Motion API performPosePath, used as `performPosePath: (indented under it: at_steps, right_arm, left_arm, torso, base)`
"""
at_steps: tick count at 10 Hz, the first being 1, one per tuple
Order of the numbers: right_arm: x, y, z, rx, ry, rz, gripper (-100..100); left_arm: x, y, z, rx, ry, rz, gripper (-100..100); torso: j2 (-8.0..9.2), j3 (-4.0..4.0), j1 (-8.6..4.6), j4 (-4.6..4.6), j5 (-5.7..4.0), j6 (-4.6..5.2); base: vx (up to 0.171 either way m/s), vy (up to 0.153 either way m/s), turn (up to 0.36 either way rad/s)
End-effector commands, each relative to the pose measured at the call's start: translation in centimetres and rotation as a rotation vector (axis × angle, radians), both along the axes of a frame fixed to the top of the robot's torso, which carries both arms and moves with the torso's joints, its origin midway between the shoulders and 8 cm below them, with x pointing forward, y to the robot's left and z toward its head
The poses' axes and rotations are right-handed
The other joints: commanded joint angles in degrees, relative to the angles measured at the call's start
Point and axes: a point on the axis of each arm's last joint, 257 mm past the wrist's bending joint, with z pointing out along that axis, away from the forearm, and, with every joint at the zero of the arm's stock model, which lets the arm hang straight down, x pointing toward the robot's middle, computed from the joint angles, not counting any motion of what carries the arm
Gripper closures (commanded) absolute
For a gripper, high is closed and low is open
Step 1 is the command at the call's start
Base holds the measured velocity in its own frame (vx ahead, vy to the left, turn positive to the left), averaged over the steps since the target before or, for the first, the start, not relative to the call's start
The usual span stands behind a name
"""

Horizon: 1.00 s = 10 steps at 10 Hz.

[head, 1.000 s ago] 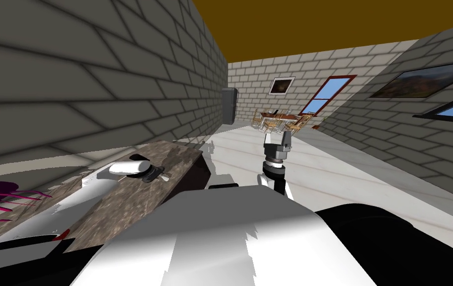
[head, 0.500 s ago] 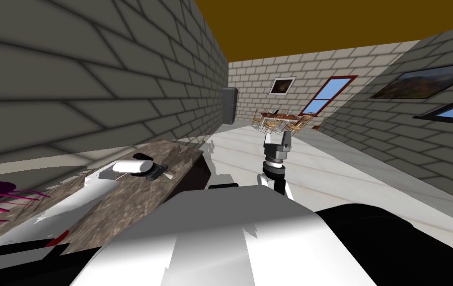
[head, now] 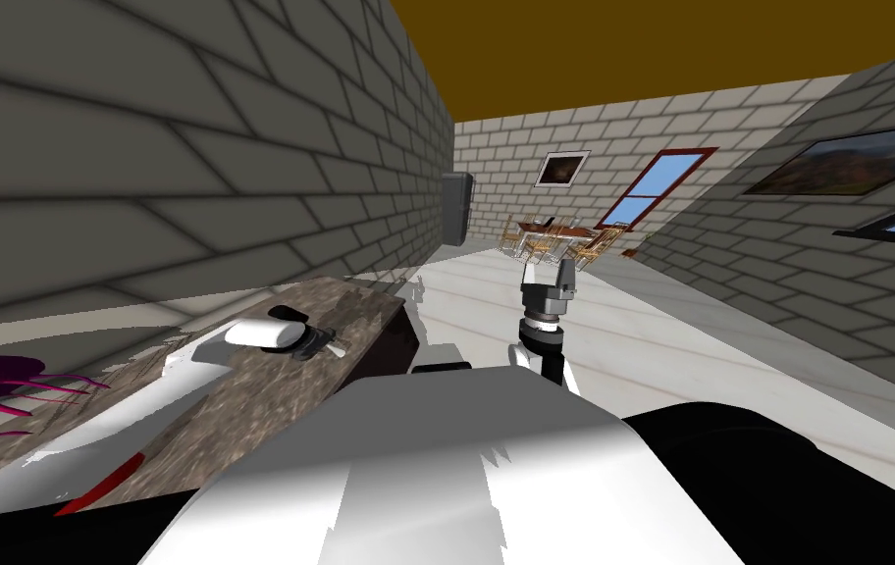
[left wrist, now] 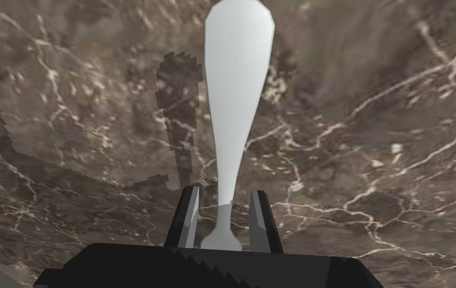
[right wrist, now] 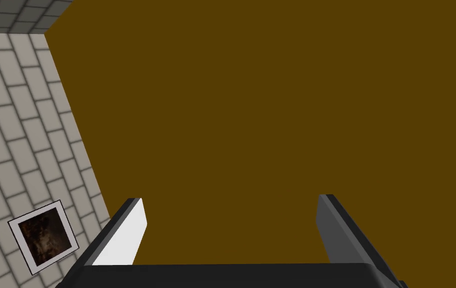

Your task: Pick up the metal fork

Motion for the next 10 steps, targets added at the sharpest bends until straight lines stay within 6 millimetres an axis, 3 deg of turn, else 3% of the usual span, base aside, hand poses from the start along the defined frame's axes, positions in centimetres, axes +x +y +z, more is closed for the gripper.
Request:
performPosePath:
  at_steps: [1,2,5,6,7,10]
  right_arm:
    - [0.0,0.0,0.0,0.0,0.0,0.0,0]
    - [0.0,0.0,0.0,0.0,0.0,0.0,0]
    - [0.0,0.0,0.0,0.0,0.0,0.0,0]
    - [0.0,0.0,0.0,0.0,0.0,0.0,0]
    - [0.0,0.0,0.0,0.0,0.0,0.0,0]
    - [0.0,0.0,0.0,0.0,0.0,0.0,0]
  left_arm:
    - [-2.4,-0.5,-0.9,0.012,0.045,0.021,100]
    - [-2.7,-1.2,-1.0,0.003,0.042,0.026,100]
    - [-0.9,-4.6,0.5,-0.022,-0.016,-0.031,100]
    - [-3.7,-4.2,-0.4,-0.007,0.035,0.016,100]
    - [-4.2,-5.0,-0.5,-0.017,0.036,0.017,100]
    - [-3.0,-7.8,0.8,-0.042,-0.011,-0.027,100]
  torso:
    - [0.0,0.0,0.0,0.0,0.0,0.0]
    - [-0.03,-0.03,0.24,-0.05,0.04,-0.15]
    - [0.05,0.01,0.13,-0.02,0.07,-0.08]
    - [0.08,0.04,0.02,0.0,0.04,-0.06]
    - [0.04,0.01,0.26,-0.03,0.05,-0.2]
    - [0.08,0.02,0.16,-0.04,0.09,-0.1]
  base:
    - [0.044,0.063,0.061]
    - [0.054,0.082,0.061]
    - [0.008,0.019,-0.002]
    - [0.043,0.057,0.071]
    - [0.05,0.077,0.055]
    - [0.01,0.021,-0.004]
